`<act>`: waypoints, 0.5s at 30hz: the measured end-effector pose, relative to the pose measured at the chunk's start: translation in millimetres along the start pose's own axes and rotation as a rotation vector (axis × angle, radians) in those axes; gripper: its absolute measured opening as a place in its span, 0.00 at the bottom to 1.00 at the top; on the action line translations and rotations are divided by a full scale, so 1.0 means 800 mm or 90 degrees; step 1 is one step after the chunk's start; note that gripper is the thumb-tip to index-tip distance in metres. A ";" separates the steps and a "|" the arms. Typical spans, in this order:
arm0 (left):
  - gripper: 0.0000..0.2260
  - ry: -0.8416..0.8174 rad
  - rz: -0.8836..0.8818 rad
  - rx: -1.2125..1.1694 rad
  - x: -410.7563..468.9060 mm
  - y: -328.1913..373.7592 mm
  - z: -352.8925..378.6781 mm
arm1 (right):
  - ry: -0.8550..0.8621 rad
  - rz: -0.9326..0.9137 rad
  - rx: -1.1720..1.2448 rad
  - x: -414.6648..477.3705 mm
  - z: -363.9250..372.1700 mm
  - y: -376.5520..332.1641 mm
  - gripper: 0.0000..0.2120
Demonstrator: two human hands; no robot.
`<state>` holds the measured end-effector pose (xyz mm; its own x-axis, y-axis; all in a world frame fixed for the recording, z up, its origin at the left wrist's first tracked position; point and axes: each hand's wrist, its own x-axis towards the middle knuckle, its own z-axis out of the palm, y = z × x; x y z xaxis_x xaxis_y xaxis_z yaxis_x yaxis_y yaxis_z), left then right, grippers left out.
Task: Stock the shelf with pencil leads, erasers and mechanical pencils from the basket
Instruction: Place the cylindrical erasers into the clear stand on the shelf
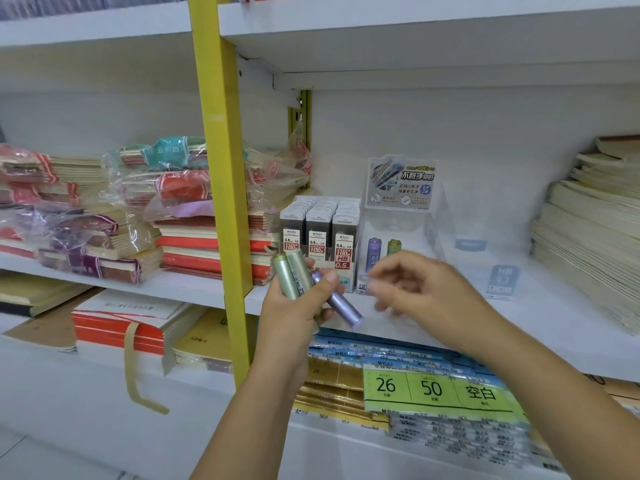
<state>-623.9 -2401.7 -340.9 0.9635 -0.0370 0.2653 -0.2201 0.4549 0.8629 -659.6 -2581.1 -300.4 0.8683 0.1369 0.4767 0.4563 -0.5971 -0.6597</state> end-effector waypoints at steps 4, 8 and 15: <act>0.18 -0.024 0.006 0.008 -0.004 0.000 0.007 | -0.040 0.015 0.051 -0.016 0.035 -0.006 0.11; 0.16 -0.052 -0.005 -0.004 -0.005 0.000 0.006 | -0.040 0.046 0.143 -0.015 0.027 -0.004 0.17; 0.15 -0.082 -0.029 -0.005 -0.005 0.001 0.006 | -0.102 0.061 0.180 -0.016 0.022 -0.005 0.26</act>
<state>-628.9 -2405.3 -339.1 0.9446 -0.1715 0.2800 -0.1755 0.4568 0.8721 -668.8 -2566.7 -314.2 0.9189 0.2268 0.3228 0.3882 -0.3739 -0.8423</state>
